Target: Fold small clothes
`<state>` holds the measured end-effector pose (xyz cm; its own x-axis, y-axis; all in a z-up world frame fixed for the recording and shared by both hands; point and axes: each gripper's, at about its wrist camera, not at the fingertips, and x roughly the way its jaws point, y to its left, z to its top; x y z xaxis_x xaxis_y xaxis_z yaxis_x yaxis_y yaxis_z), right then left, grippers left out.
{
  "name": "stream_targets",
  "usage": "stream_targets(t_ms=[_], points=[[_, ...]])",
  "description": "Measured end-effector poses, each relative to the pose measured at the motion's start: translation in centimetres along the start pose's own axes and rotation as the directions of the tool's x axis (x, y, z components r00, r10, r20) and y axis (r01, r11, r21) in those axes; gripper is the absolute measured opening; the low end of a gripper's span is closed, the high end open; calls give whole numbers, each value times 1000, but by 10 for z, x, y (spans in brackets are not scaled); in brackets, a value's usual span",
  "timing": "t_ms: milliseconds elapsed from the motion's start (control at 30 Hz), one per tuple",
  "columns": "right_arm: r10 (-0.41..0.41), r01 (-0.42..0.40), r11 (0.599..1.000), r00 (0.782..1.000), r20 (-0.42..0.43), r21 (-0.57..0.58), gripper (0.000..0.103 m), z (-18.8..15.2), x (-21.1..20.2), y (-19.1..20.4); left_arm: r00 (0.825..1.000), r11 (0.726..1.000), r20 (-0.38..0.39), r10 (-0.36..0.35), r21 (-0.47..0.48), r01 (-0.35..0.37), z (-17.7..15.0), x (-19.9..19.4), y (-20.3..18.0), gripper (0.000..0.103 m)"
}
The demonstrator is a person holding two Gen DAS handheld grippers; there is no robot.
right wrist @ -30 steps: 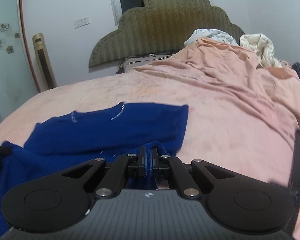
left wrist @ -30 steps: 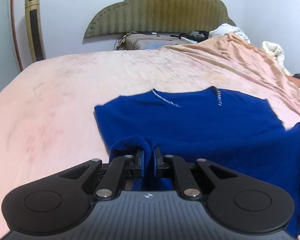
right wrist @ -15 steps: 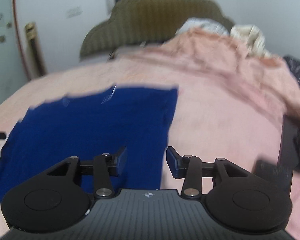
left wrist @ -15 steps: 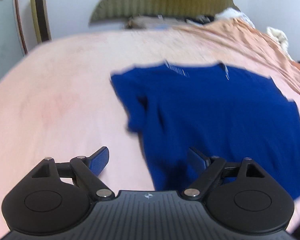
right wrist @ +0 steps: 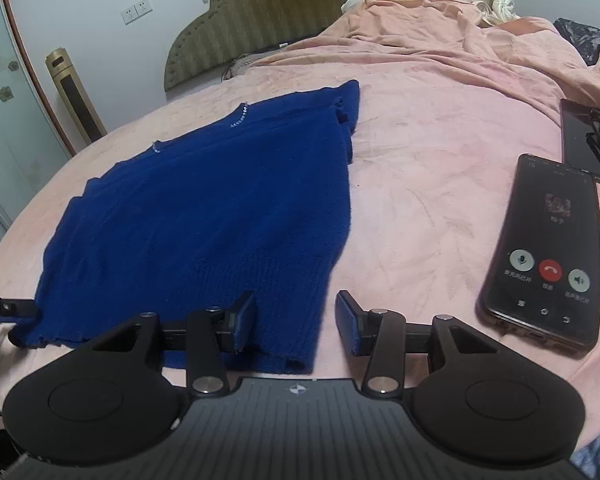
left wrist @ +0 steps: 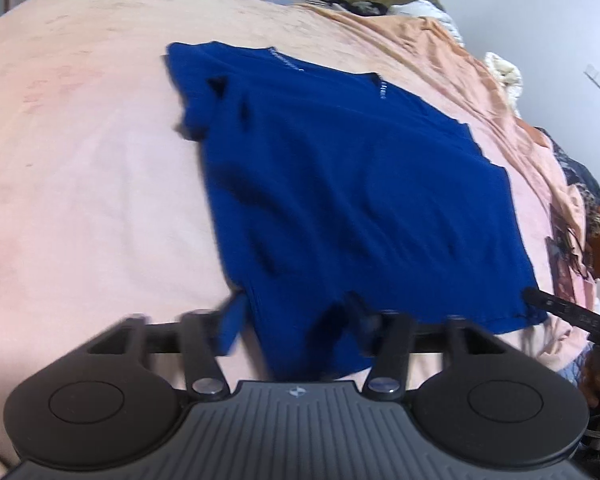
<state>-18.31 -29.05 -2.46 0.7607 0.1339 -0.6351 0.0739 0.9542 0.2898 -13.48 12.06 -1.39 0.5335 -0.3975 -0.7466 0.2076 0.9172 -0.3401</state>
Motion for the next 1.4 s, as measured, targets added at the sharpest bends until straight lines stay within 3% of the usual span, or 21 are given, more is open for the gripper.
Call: stream_targets(t_ms=[67, 100, 200, 533, 633, 767, 900, 967, 1100, 1400], points=[[6, -6, 1000, 1000, -6, -10, 23, -1, 2, 3, 1000, 999, -9, -16, -33, 16, -1, 5, 1, 13], [10, -10, 1000, 1000, -10, -11, 16, -1, 4, 4, 1000, 997, -5, -29, -67, 29, 0, 5, 4, 11], [4, -4, 1000, 1000, 3, -28, 10, 0, 4, 7, 998, 994, 36, -42, -100, 45, 2, -5, 7, 10], [153, -149, 988, 982, 110, -42, 8, 22, -60, 6, 980, 987, 145, -133, 106, 118, 14, -102, -14, 9], [207, -201, 978, 971, 116, -63, 8, 22, -89, 6, 974, 972, 130, -188, 167, 165, 10, -132, -21, 9], [263, -256, 964, 960, 99, -75, 8, 17, -121, 6, 978, 956, 52, -201, 227, 185, 0, -147, -30, 9], [277, -272, 960, 959, 66, -70, 8, 8, -132, 6, 989, 968, -37, -143, 202, 148, -7, -125, -28, 9], [264, -261, 964, 964, 45, -59, 8, 5, -128, 6, 986, 970, -34, -161, 178, 164, -5, -124, -25, 9], [275, -273, 961, 960, 60, -41, 8, 9, -126, 7, 971, 961, 27, -239, 151, 233, 7, -134, -20, 9], [271, -299, 949, 938, 215, 105, 8, 58, -91, -7, 953, 973, 195, -231, 58, 224, 65, -118, -12, 10]])
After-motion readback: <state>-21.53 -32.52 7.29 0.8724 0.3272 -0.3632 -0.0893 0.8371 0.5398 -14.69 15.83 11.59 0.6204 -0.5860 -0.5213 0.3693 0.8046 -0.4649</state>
